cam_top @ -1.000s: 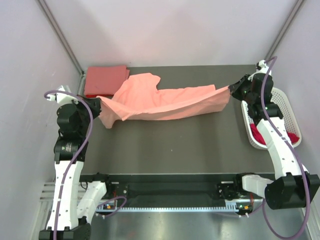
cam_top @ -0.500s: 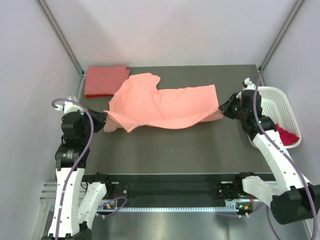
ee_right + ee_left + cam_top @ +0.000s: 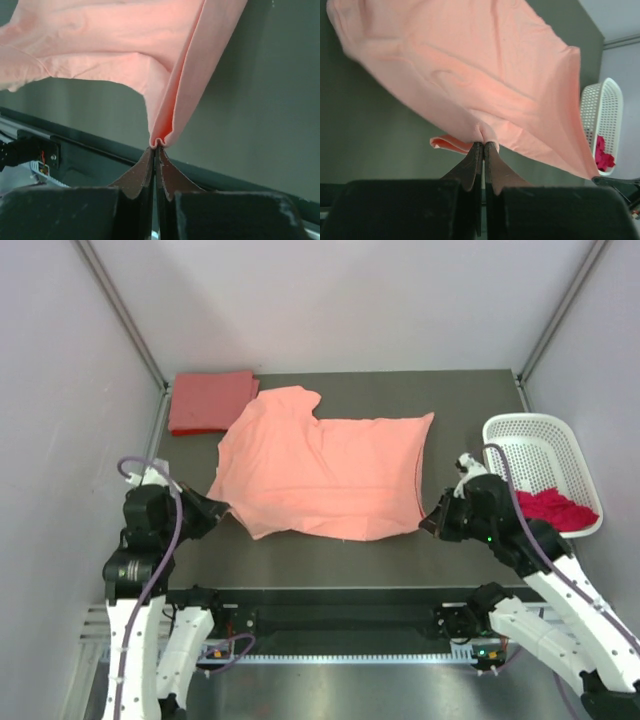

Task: Fold and stack the t-shirts
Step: Flatten the tshirt out

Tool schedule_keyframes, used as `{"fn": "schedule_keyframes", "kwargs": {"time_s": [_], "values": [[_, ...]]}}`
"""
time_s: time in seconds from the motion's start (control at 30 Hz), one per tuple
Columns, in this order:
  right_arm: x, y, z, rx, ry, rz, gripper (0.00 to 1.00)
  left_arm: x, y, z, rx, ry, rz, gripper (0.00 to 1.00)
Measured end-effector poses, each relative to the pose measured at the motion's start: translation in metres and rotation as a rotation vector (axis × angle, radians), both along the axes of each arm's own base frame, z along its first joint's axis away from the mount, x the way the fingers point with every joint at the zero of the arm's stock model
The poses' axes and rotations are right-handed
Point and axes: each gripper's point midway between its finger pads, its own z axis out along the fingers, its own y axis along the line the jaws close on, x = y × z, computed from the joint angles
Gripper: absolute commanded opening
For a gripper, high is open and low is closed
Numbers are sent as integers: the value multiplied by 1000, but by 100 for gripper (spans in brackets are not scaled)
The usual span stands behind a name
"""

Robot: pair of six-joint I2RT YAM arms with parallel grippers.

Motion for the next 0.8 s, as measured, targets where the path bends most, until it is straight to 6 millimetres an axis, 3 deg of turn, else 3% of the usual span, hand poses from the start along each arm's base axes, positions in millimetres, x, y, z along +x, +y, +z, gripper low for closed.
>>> {"fn": "schedule_keyframes", "kwargs": {"time_s": [0.13,0.4,0.47,0.7,0.8], "values": [[-27,-15,2,8,11,-13,0,-28,-6,20,-35,-58,-19,0],[-50,-27,-13,-22,88,-20,0,-64,-9,13,-47,34,-28,0],[-55,-30,-15,-25,101,-23,0,-74,-8,26,-33,22,-28,0],[-81,-44,-21,-30,138,-33,0,-108,4,107,15,-231,25,0],[-89,-47,-23,-28,153,-36,0,-114,3,107,12,-247,21,0]]}}
